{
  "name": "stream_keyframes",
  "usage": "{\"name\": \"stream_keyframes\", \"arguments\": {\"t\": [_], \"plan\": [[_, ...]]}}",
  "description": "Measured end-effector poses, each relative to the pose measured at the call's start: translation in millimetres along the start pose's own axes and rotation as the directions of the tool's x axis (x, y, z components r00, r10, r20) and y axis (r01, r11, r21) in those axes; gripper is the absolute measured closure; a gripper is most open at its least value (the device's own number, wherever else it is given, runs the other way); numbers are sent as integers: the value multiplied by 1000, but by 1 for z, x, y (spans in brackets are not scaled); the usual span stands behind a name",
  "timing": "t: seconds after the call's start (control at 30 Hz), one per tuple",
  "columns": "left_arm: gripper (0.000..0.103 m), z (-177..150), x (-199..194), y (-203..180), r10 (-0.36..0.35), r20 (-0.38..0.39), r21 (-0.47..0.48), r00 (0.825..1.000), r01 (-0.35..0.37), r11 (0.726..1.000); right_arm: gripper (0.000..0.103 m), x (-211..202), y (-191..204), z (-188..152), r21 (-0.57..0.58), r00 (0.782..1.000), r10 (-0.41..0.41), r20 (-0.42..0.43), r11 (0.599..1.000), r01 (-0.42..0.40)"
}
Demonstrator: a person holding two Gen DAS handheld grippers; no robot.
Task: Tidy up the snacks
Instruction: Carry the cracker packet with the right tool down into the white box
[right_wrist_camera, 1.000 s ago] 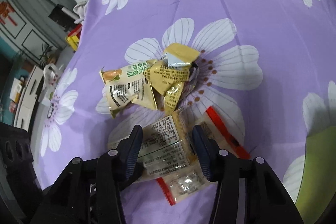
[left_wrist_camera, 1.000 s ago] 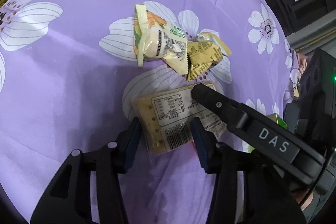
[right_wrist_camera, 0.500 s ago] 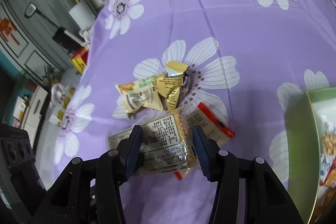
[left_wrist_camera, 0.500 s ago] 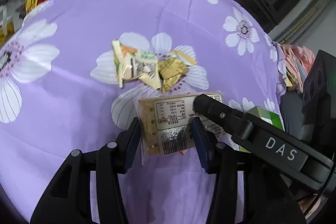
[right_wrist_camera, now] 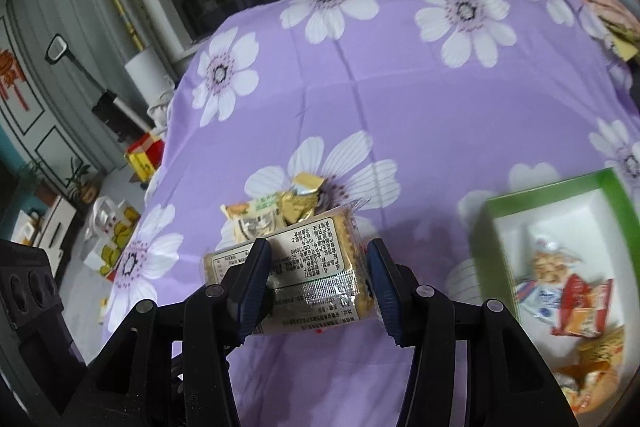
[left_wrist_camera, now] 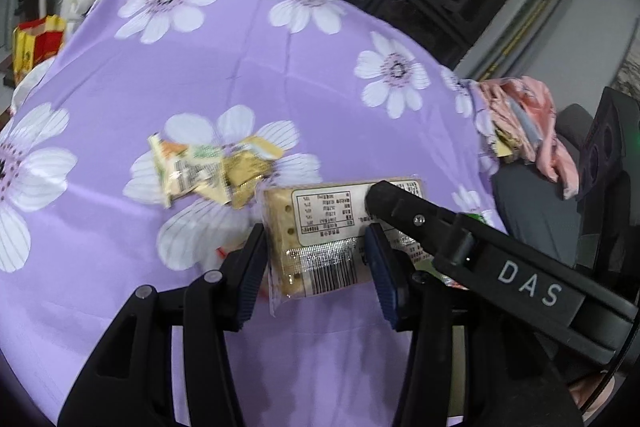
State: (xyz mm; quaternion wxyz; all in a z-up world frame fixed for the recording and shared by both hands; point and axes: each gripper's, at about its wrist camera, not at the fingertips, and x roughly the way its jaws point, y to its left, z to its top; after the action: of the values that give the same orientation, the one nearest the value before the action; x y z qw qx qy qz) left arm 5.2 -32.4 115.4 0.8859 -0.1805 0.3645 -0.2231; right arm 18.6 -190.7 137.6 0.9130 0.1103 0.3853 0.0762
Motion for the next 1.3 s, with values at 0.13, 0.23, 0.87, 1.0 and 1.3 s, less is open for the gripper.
{"name": "stream_keyframes", "arguments": {"t": [0.13, 0.23, 0.87, 1.0, 1.3], "plan": [[54, 4, -1, -27, -38, 19, 54, 999, 37, 998, 50, -24, -15, 6, 14, 998, -29, 54, 999, 28], [54, 2, 6, -42, -61, 10, 61, 998, 60, 996, 50, -33, -30, 8, 48, 997, -54, 52, 997, 52], [56, -9, 61, -130, -133, -118, 158, 984, 150, 976, 50, -69, -137, 9, 223, 991, -133, 23, 967, 125], [57, -17, 77, -142, -148, -167, 143, 975, 172, 975, 48, -69, -157, 6, 265, 988, -155, 5, 953, 148], [57, -31, 111, -161, -133, -258, 154, 957, 176, 972, 48, -55, -203, -3, 374, 981, -181, -77, 906, 196]]}}
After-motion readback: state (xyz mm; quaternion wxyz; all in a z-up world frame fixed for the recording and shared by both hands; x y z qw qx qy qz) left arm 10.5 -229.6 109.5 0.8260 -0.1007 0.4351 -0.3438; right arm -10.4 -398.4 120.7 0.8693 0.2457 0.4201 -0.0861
